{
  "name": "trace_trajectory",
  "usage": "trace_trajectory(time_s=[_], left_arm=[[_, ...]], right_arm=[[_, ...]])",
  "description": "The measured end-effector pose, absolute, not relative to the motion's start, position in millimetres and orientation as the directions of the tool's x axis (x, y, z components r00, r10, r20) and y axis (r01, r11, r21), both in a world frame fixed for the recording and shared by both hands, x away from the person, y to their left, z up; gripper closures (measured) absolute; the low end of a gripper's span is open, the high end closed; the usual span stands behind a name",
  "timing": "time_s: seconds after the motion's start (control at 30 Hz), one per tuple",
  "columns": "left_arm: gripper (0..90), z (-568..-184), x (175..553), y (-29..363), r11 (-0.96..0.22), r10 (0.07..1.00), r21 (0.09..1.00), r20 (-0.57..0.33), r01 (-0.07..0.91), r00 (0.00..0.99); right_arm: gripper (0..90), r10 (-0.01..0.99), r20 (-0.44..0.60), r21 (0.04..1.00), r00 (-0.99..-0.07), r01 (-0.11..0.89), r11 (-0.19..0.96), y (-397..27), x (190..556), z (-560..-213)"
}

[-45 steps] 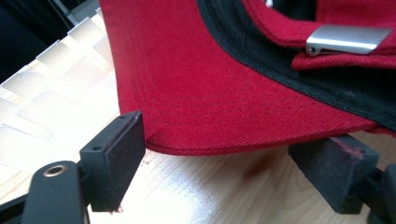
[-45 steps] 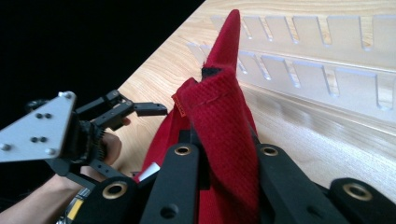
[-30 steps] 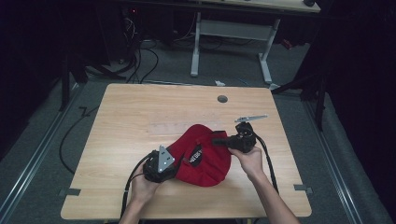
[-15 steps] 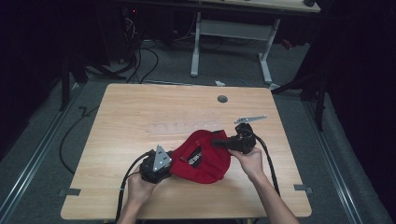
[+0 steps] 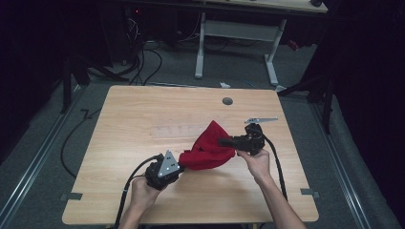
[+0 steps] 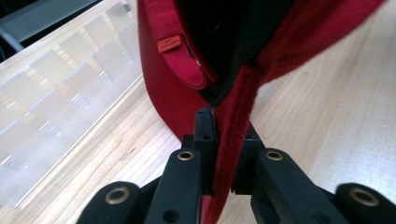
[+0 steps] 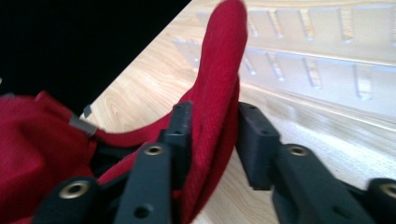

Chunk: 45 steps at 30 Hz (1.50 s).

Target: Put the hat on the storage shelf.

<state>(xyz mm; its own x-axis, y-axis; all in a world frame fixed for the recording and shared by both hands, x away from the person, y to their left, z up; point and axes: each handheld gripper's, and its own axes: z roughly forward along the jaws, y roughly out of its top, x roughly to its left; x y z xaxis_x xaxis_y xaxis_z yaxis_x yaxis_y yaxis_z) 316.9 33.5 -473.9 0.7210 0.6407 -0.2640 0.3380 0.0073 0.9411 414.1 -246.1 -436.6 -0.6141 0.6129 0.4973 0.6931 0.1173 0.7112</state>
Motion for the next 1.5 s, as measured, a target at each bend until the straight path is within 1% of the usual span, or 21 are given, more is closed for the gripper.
trace_trajectory(time_s=[0.07, 0.1, 0.23, 0.33, 0.4, 0.47, 0.57, 0.6, 0.83, 0.9, 0.97, 1.1, 1.2, 1.3, 1.47, 1.5], left_arm=[[85.2, -474, 316, 33, -0.003, 0.64, 0.943, -0.254, 0.333, 0.725], [85.2, -473, 316, 33, -0.005, 0.642, 0.943, -0.253, 0.334, 0.724], [85.3, -472, 318, 37, 0.007, 0.647, 0.941, -0.262, 0.338, 0.716], [85.3, -471, 320, 42, 0.022, 0.65, 0.938, -0.277, 0.346, 0.707], [85.2, -470, 322, 45, 0.035, 0.657, 0.934, -0.289, 0.355, 0.696], [85.2, -469, 325, 49, 0.07, 0.656, 0.927, -0.32, 0.368, 0.684], [85.2, -465, 329, 62, 0.058, 0.651, 0.926, -0.319, 0.374, 0.689], [85.2, -464, 329, 61, 0.142, 0.656, 0.913, -0.376, 0.383, 0.654], [85.1, -456, 336, 75, 0.216, 0.658, 0.895, -0.429, 0.39, 0.62], [85.0, -453, 339, 78, 0.236, 0.654, 0.888, -0.445, 0.394, 0.612], [85.0, -452, 342, 80, 0.251, 0.655, 0.886, -0.453, 0.391, 0.605], [84.9, -450, 347, 83, 0.278, 0.662, 0.873, -0.477, 0.401, 0.579], [84.8, -450, 348, 84, 0.276, 0.662, 0.87, -0.48, 0.409, 0.575], [84.7, -451, 350, 85, 0.269, 0.674, 0.875, -0.47, 0.403, 0.57], [84.7, -447, 355, 90, 0.327, 0.665, 0.857, -0.508, 0.399, 0.547], [84.7, -446, 355, 91, 0.333, 0.663, 0.855, -0.513, 0.398, 0.545]], right_arm=[[61.8, 0.628, 0.481, 0.725, -0.612, 0.681, 0.108, -250, 413, -434], [58.9, 0.636, 0.48, 0.73, -0.604, 0.677, 0.093, -252, 413, -432], [50.2, 0.652, 0.493, 0.752, -0.576, 0.659, 0.014, -264, 412, -428], [48.2, 0.673, 0.475, 0.778, -0.567, 0.628, -0.019, -270, 409, -422], [46.6, 0.69, 0.452, 0.791, -0.565, 0.612, -0.017, -272, 406, -420], [45.9, 0.706, 0.436, 0.797, -0.557, 0.603, -0.016, -274, 405, -420], [45.5, 0.721, 0.423, 0.806, -0.55, 0.592, -0.021, -278, 403, -422], [45.4, 0.725, 0.419, 0.807, -0.547, 0.59, -0.022, -279, 403, -424], [43.7, 0.777, 0.351, 0.785, -0.522, 0.617, 0.059, -280, 399, -451], [43.3, 0.797, 0.311, 0.785, -0.518, 0.612, 0.091, -279, 397, -460], [42.7, 0.816, 0.273, 0.765, -0.51, 0.629, 0.137, -278, 395, -468], [42.7, 0.851, 0.204, 0.749, -0.485, 0.637, 0.183, -279, 391, -489], [43.6, 0.873, 0.177, 0.724, -0.455, 0.661, 0.198, -283, 387, -502], [44.0, 0.884, 0.149, 0.725, -0.444, 0.657, 0.208, -287, 384, -511], [44.1, 0.905, 0.098, 0.712, -0.415, 0.664, 0.227, -288, 383, -521], [43.9, 0.904, 0.071, 0.713, -0.421, 0.655, 0.249, -287, 382, -522]])
